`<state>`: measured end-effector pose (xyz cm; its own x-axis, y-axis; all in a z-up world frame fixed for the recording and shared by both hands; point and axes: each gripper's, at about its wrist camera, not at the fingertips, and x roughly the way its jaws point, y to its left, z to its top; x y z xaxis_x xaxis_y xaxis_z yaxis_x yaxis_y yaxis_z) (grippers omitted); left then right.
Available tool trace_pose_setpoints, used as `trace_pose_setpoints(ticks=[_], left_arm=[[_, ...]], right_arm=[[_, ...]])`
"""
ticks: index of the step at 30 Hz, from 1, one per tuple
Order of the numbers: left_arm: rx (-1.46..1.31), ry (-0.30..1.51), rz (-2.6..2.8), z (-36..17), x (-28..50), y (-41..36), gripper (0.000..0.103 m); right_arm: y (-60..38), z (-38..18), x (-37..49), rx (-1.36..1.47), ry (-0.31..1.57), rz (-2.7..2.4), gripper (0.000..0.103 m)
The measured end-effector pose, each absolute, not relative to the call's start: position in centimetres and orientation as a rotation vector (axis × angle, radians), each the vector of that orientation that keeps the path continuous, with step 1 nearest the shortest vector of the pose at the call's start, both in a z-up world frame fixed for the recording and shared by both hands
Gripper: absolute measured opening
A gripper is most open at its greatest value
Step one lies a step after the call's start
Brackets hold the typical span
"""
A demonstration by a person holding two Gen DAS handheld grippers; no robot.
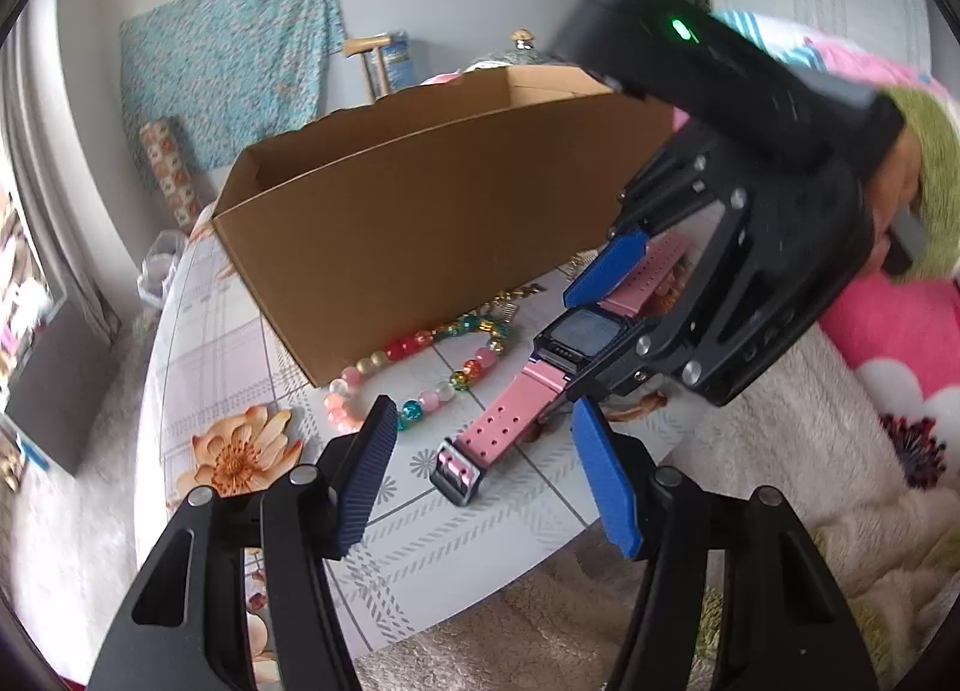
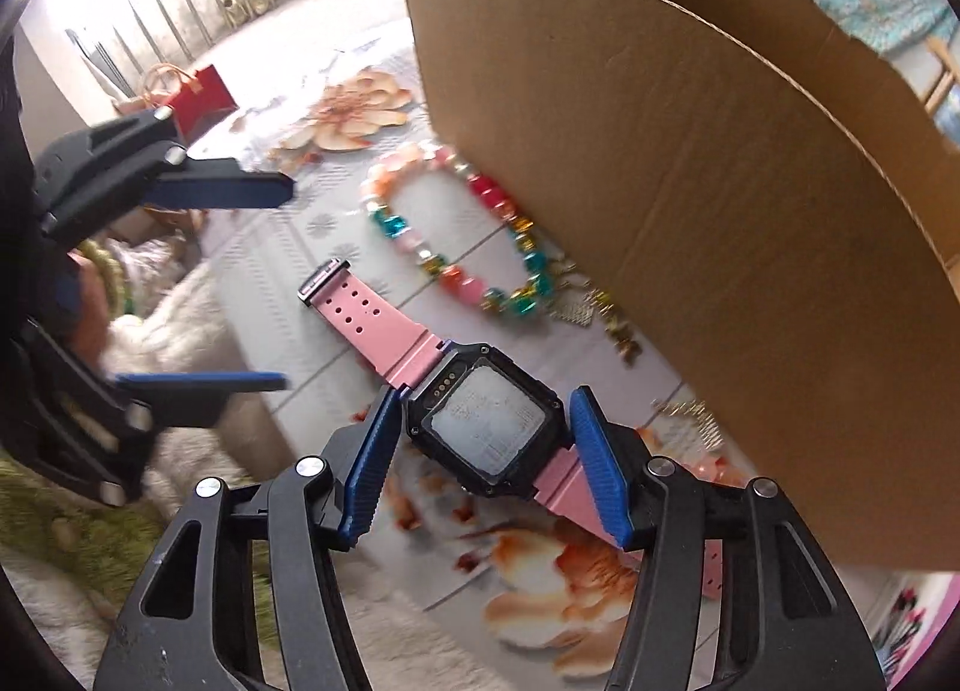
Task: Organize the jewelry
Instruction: 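Close the right tool on the pink smartwatch face, then lift the watch over the box rim, lower inside, open right tool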
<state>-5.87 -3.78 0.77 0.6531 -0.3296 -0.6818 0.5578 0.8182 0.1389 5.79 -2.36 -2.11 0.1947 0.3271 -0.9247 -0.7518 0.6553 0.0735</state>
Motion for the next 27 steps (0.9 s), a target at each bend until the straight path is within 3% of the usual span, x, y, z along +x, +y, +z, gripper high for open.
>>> trace_pose_setpoints(ticks=[5, 9, 11, 12, 18, 25, 27], left_arm=[[0.493, 0.662, -0.516, -0.3, -7.2, -5.6, 0.047], [0.531, 0.66, -0.512, -1.2, -7.6, -6.0, 0.021], [0.525, 0.667, -0.514, -1.4, -7.7, -6.0, 0.011], [0.518, 0.672, -0.518, -1.3, -7.6, -6.1, 0.01], [0.471, 0.718, -0.536, -0.8, -6.8, -5.8, 0.006], [0.466, 0.746, -0.525, -1.1, -5.3, -5.1, 0.004], [0.466, 0.746, -0.523, -1.1, -5.4, -5.1, 0.004]], right_arm=[[-2.9, -1.7, 4.8, -0.314, 1.214, 0.872, 0.054], [-3.9, -1.5, 4.6, -0.206, 1.227, 0.888, 0.054], [-4.4, -1.4, 4.4, -0.137, 1.211, 0.893, 0.048], [-4.9, -1.2, 4.4, -0.115, 1.209, 0.897, 0.041], [-7.5, -0.5, 3.3, -0.043, 1.139, 0.808, 0.049], [-9.6, 0.0, 0.0, -0.271, 1.032, 0.602, 0.049], [-9.2, -0.6, -0.4, -0.332, 1.009, 0.554, 0.043]])
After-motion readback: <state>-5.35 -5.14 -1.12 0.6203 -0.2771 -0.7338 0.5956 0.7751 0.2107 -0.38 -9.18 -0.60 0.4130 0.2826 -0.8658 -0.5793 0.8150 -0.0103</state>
